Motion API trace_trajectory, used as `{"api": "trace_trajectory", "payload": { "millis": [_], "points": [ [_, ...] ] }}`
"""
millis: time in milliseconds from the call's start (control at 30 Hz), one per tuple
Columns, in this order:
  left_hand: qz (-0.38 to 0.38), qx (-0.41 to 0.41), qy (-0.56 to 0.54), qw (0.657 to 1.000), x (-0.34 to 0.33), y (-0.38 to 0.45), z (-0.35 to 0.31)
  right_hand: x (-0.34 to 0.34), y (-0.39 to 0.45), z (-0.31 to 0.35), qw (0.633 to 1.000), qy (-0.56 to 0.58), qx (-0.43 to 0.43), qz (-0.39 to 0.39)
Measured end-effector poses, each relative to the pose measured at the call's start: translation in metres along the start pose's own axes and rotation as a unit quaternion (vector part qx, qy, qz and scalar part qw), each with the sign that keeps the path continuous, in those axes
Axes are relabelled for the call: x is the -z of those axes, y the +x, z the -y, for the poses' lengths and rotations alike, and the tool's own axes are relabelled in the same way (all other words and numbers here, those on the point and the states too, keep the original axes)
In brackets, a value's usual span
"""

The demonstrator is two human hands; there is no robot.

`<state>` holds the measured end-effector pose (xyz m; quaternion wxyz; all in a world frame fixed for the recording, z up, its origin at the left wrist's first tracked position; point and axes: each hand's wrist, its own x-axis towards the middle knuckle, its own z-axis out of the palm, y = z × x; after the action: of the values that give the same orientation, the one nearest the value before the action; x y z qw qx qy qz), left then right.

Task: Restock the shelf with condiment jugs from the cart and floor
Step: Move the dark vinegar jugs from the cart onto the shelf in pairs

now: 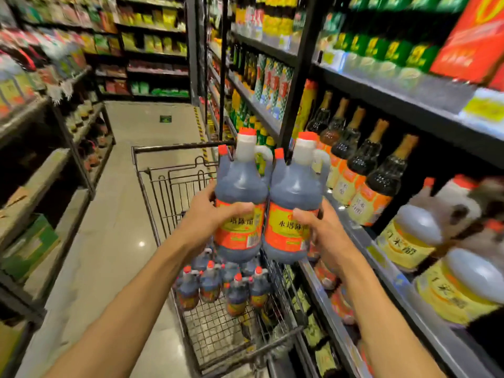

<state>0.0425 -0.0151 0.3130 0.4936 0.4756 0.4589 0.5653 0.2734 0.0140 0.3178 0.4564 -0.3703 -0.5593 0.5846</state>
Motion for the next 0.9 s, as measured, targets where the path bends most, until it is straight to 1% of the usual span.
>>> {"api": "trace_trajectory", "payload": {
  "millis": [133,267,533,667,767,900],
  "points": [
    [0.047,-0.021,-0.032,0.998,-0.009,-0.001,-0.045,-0.016,-0.017,0.042,0.997,0.033,0.054,-0.05],
    [0.092,-0.026,-0.051,0.994,-0.015,-0.005,-0.07,-0.022,-0.038,0.069,0.993,0.034,0.089,-0.066],
    [0.193,-0.015,-0.063,0.979,-0.034,-0.019,-0.08,-0.031,-0.1,0.087,0.981,0.031,0.09,-0.168],
    [0.265,0.001,-0.07,0.962,-0.053,-0.035,-0.075,-0.036,-0.148,0.084,0.966,0.021,0.092,-0.241],
    [0.335,0.02,-0.055,0.94,-0.071,-0.05,-0.07,-0.043,-0.192,0.08,0.95,0.01,0.092,-0.299],
    [0.413,0.062,-0.048,0.908,-0.1,-0.079,-0.055,-0.054,-0.252,0.068,0.916,0.009,0.083,-0.391]
  ]
}}
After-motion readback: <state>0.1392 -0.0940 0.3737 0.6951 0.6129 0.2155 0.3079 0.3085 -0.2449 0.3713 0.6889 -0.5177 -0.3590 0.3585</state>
